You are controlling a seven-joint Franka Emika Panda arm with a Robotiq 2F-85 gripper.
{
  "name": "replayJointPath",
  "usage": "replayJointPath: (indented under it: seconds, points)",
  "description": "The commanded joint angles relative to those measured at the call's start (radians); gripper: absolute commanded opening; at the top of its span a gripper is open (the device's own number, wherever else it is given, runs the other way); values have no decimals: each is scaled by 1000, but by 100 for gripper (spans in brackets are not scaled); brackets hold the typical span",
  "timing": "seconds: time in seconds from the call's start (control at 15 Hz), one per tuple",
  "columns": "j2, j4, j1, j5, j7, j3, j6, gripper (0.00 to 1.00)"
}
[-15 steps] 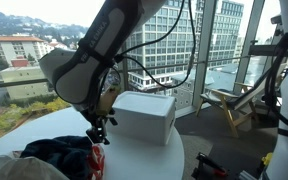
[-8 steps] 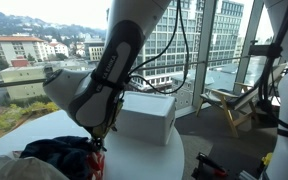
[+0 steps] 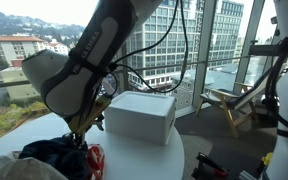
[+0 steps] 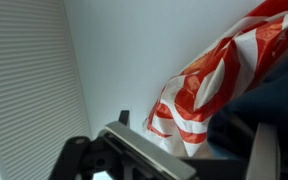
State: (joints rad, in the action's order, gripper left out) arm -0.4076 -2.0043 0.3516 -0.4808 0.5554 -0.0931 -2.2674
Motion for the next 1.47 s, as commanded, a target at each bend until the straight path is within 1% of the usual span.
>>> replayJointPath:
  seconds: [0.0, 0.13, 0.2, 0.4, 0.53, 0.6, 0.87, 1.13, 1.4]
  points:
    - [-13, -3, -2, 69, -14, -4, 0, 100]
    - [-18, -12, 3, 81, -6, 4, 3, 100]
    - [-16, -14, -2, 102, -22, 0, 10, 100]
    - [22, -19, -14, 153, -45, -4, 29, 100]
    - [34, -12, -18, 170, -63, -1, 64, 100]
    - [32, -9, -16, 167, -72, 2, 100, 100]
    - [22, -10, -20, 174, -113, -10, 188, 100]
    - [-7, -21, -17, 171, -128, -23, 172, 100]
    - [-42, -18, -16, 183, -126, -32, 121, 100]
